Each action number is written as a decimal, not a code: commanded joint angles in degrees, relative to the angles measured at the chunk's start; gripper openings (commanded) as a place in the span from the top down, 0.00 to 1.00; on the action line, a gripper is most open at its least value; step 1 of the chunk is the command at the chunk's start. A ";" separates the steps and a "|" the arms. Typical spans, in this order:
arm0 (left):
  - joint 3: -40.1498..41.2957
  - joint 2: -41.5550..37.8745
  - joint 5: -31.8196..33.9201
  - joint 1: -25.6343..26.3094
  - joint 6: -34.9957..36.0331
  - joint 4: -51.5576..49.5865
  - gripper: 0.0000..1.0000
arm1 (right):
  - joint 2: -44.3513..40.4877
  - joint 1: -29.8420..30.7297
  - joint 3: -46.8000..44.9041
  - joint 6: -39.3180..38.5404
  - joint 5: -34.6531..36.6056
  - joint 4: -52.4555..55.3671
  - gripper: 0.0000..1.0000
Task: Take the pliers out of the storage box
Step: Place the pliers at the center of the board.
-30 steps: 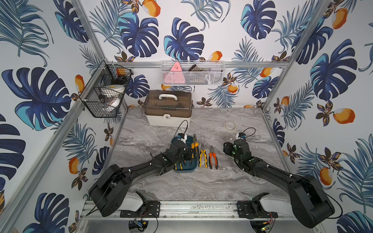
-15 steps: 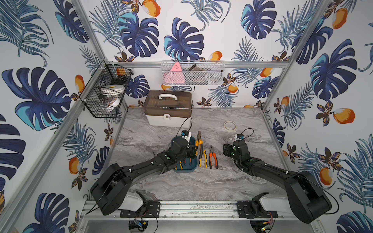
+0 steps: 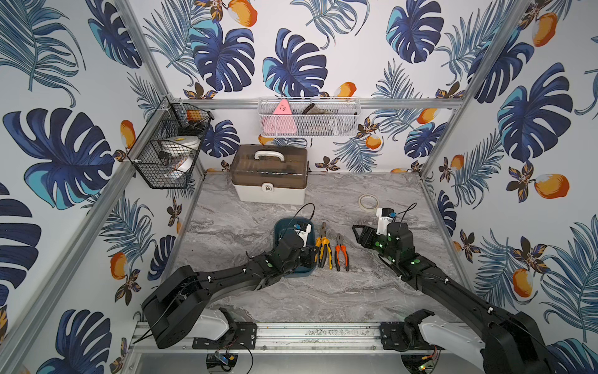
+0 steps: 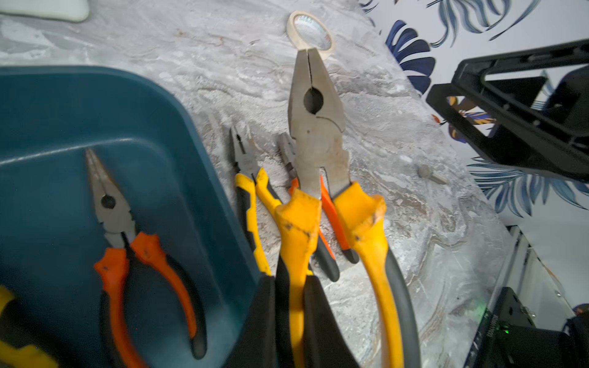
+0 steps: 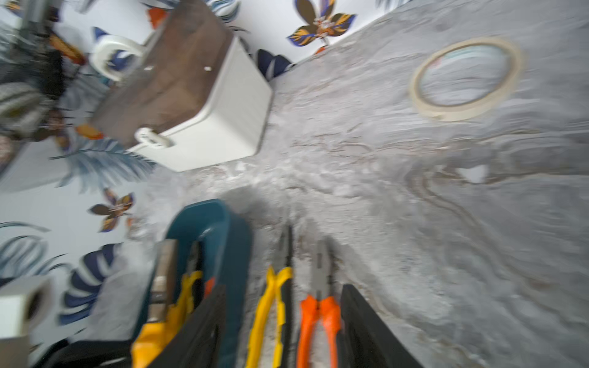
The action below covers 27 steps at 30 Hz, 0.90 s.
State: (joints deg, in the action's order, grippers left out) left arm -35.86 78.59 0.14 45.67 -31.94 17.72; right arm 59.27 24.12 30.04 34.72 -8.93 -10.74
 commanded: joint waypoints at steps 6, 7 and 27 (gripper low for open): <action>0.69 2.55 -3.54 0.92 1.53 7.74 1.00 | -1.95 9.31 -0.96 16.97 -6.73 0.20 0.36; 0.27 2.59 -3.61 0.95 1.53 7.09 1.00 | -0.82 11.25 -0.50 16.58 -6.19 0.13 0.36; 0.94 0.28 -1.53 1.16 2.32 5.36 1.00 | 10.85 19.21 5.02 17.39 2.58 -0.06 0.62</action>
State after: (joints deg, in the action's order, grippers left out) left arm -35.16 79.37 -1.10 46.72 -29.98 19.66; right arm 69.73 43.05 35.24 50.59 -7.38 -8.51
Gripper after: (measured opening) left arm 0.168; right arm 0.376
